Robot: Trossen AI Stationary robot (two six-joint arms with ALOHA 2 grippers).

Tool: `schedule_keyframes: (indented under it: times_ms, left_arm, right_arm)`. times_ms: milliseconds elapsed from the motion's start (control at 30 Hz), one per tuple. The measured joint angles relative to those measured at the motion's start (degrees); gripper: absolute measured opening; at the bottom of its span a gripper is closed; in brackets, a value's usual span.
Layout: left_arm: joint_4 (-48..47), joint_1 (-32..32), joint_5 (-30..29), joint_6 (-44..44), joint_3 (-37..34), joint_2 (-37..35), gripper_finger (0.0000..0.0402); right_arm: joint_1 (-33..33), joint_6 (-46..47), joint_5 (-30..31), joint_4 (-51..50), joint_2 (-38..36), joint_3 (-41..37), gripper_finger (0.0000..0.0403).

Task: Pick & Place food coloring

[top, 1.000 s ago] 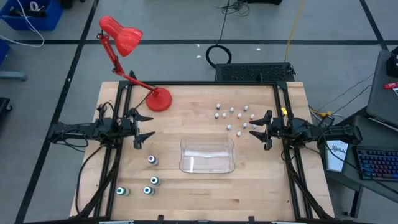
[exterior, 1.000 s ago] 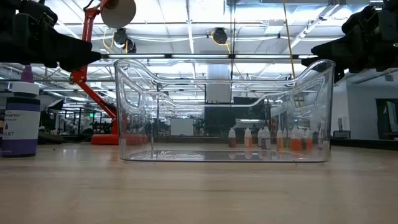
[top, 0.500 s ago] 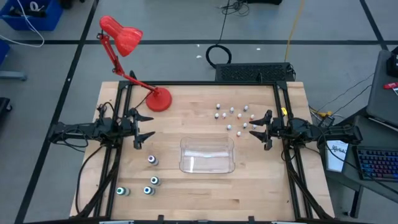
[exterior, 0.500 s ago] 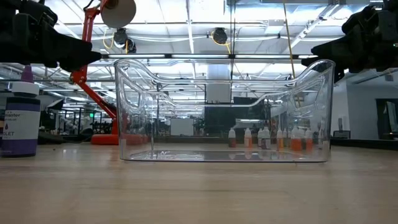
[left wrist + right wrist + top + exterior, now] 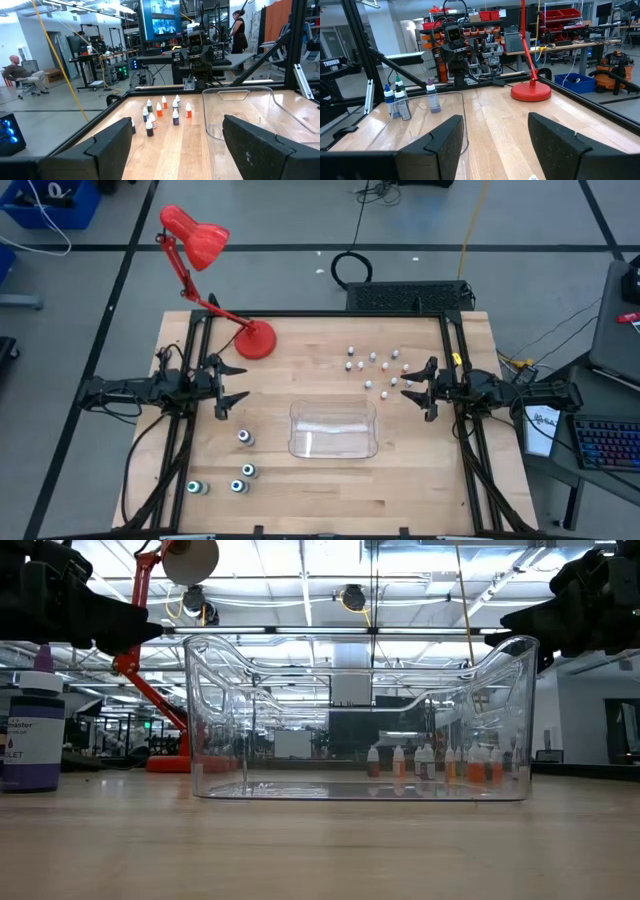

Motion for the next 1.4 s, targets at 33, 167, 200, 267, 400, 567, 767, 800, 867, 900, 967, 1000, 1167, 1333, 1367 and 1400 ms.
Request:
schedule_keyframes:
  times_ms: [33,167,200,267,400,567,767,800,867,900,967,1000,1167,1333,1367,1400]
  left_arm:
    - [0.02,-0.01,0.00,0.00,-0.01,0.00,0.0306]
    - [-0.01,0.01,0.00,0.00,0.00,0.00,0.0306]
    - [-0.01,0.01,0.00,0.00,0.01,0.00,0.0306]
    - [-0.01,-0.01,0.00,0.00,0.00,0.00,0.0306]
    - [0.00,0.00,0.00,0.00,0.01,0.00,0.0306]
    - [0.01,-0.01,0.00,0.00,0.00,0.00,0.0306]
    - [0.00,0.00,0.00,0.00,0.00,0.00,0.0306]
    - [-0.01,0.02,0.00,0.00,-0.01,0.00,0.0306]
    - [0.01,-0.01,0.00,0.00,0.00,0.00,0.0306]
    - [0.00,0.01,0.00,0.00,0.01,0.00,0.0306]
    - [0.02,-0.01,0.00,0.00,-0.01,0.00,0.0306]
    - [0.00,0.00,0.00,0.00,0.00,0.00,0.0306]
    - [0.01,0.00,0.00,0.00,-0.02,0.00,0.0306]
    - [0.01,-0.01,0.00,0.00,-0.01,0.00,0.0306]
    - [0.00,-0.01,0.00,0.00,-0.01,0.00,0.0306]
    - [-0.01,0.01,0.00,0.00,-0.02,0.00,0.0306]
  right_arm:
    - [0.01,0.00,0.00,-0.01,0.00,-0.01,0.0210]
    - [0.01,0.00,-0.02,0.01,0.01,-0.01,0.0210]
    - [0.01,0.00,-0.01,0.01,-0.01,0.01,0.0210]
    - [0.00,0.00,-0.01,0.00,0.00,0.00,0.0210]
    - [0.01,0.00,-0.01,-0.01,-0.01,0.01,0.0210]
    - [0.01,0.00,0.00,0.00,0.01,-0.01,0.0210]
    - [-0.02,0.00,0.00,-0.01,-0.01,0.00,0.0210]
    - [-0.02,0.00,0.01,-0.01,0.00,0.00,0.0210]
    - [0.01,0.00,-0.01,0.01,-0.01,-0.01,0.0210]
    - [0.00,0.00,0.00,0.00,-0.01,0.00,0.0210]
    - [0.01,0.00,-0.01,-0.01,0.01,0.01,0.0210]
    - [0.01,0.00,0.01,0.00,-0.01,0.00,0.0210]
    - [0.00,0.00,0.01,1.01,0.01,0.00,0.0210]
    - [0.01,0.00,0.01,2.86,0.01,-0.01,0.0210]
    - [0.00,0.00,0.01,3.21,0.01,-0.01,0.0210]
    - [0.01,0.00,0.00,3.58,0.01,0.00,0.0210]
